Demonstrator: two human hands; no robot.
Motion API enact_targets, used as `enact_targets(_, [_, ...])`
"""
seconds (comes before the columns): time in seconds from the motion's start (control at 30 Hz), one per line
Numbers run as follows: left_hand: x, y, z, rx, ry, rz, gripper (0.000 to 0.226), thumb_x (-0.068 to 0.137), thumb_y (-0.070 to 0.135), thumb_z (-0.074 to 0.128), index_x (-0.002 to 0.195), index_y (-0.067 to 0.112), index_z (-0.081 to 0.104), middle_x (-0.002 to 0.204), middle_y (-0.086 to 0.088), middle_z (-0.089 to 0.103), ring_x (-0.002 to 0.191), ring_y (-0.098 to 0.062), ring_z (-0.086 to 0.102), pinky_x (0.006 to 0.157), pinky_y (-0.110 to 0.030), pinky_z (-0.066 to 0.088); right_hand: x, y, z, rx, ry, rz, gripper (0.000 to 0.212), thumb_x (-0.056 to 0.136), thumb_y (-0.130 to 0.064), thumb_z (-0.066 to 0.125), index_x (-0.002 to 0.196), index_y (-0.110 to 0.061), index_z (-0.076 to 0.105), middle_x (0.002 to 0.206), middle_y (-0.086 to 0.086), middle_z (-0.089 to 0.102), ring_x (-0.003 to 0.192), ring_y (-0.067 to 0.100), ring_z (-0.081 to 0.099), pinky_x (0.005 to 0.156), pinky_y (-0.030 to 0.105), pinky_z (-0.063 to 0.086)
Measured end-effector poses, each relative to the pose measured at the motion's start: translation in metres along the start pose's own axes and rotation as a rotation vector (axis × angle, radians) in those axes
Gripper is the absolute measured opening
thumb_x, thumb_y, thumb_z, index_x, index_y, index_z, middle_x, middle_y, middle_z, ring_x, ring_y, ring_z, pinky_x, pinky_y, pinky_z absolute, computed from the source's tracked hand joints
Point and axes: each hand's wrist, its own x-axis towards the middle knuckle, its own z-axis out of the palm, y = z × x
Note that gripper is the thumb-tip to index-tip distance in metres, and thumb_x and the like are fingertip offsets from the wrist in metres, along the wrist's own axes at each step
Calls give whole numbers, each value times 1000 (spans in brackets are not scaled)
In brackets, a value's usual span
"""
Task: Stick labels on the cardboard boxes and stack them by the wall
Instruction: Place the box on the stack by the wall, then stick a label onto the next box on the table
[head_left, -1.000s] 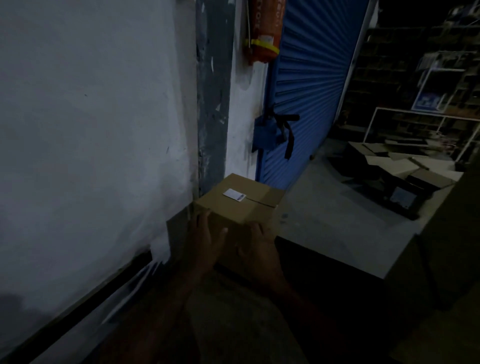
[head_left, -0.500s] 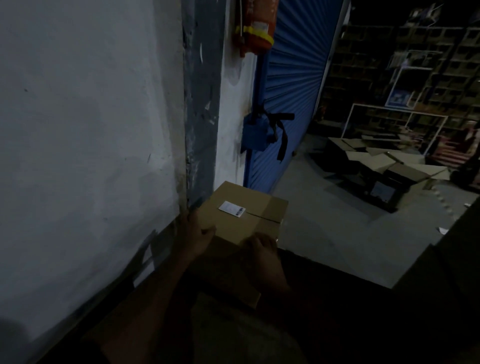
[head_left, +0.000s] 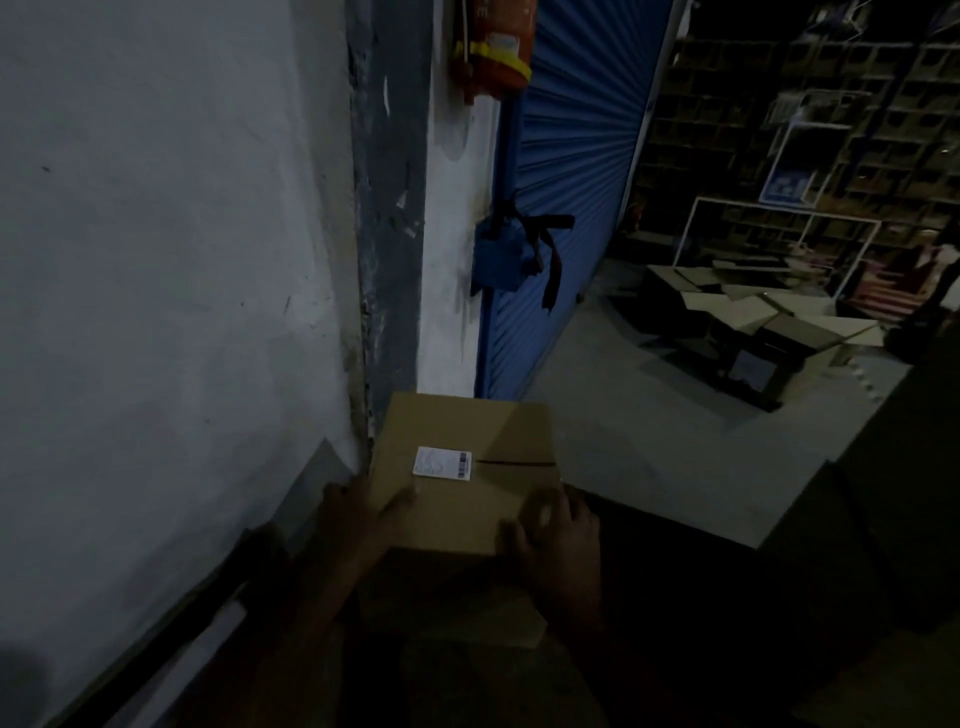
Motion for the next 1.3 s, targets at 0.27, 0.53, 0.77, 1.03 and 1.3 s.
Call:
enact_targets(0.27, [-119,-8,6,-233,-44,151,81,79,61,71,144,20,47,141,-4,55,122,-28,56,100,-38,43,-92,24,-59,-71,-10,96,75,77,-73,57,138,-32,42,147,7,40,132,30,36,105,42,37])
enact_targets(0.53, [-245,14,11,-109,-56,180,92,82,69,65,155,29,26,155,-3,38,136,-29,43,112,-45,35,-192,73,-147,77,64,64,75,74,-70,63,139,-38,41,146,2,39,132,22,32,105,43,40])
enact_targets(0.77, [-373,45,68,-150,-210,170,90,80,66,68,153,32,29,150,-5,43,129,-30,49,106,-48,41,-284,162,-234,67,177,157,67,74,-73,60,131,-42,45,137,1,44,127,18,35,101,44,43])
enact_targets(1.03, [-484,90,149,-164,-426,404,73,76,65,72,139,39,45,122,15,54,111,-15,56,90,-37,46,-380,261,-320,54,323,345,61,74,-72,63,126,-45,43,129,-2,44,122,15,35,95,41,46])
enact_targets(1.3, [-575,141,251,-151,-632,543,109,49,90,66,140,35,43,134,5,56,118,-20,57,97,-52,51,-456,359,-393,9,479,532,61,74,-71,62,126,-42,46,131,-1,42,124,17,33,91,36,41])
